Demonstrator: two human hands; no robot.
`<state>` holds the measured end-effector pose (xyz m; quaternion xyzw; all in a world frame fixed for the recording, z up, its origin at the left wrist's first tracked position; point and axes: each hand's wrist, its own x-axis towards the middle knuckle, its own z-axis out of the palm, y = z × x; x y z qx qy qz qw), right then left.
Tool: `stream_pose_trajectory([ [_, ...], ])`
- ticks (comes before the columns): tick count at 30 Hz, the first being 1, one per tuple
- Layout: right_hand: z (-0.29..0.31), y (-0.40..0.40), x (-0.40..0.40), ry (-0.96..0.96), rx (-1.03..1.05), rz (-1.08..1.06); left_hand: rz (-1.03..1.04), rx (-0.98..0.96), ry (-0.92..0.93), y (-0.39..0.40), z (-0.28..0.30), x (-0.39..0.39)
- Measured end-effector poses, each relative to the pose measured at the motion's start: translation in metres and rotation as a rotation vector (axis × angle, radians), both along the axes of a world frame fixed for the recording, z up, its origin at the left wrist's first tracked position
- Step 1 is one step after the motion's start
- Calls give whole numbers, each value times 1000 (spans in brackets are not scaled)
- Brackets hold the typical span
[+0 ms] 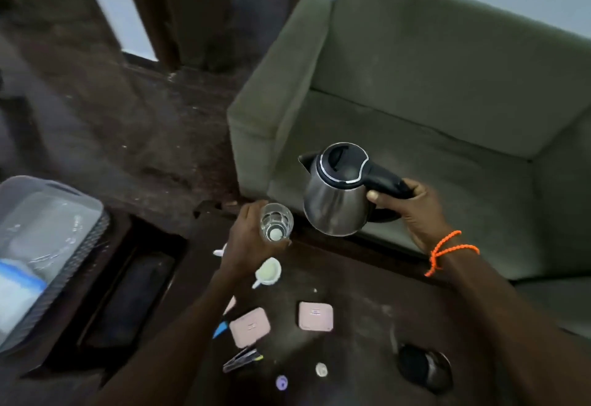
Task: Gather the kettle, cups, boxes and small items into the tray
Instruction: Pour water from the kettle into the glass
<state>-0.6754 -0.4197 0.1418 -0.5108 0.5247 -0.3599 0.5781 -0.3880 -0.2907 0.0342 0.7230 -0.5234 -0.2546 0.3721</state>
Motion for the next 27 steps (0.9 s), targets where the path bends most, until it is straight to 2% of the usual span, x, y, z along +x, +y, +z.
stream_pose_trajectory([
  [5,-31,3,-100,130,22,-37,-176,117,22,-16,-49,-73],
  [12,-78,18,-178,143,84,-12,-274,223,14,-21,-112,-121],
  [18,-103,28,-192,204,30,25,-345,272,-68,-26,-136,-136],
  [27,-101,31,-167,386,23,229,-347,309,-117,-22,-148,-144],
])
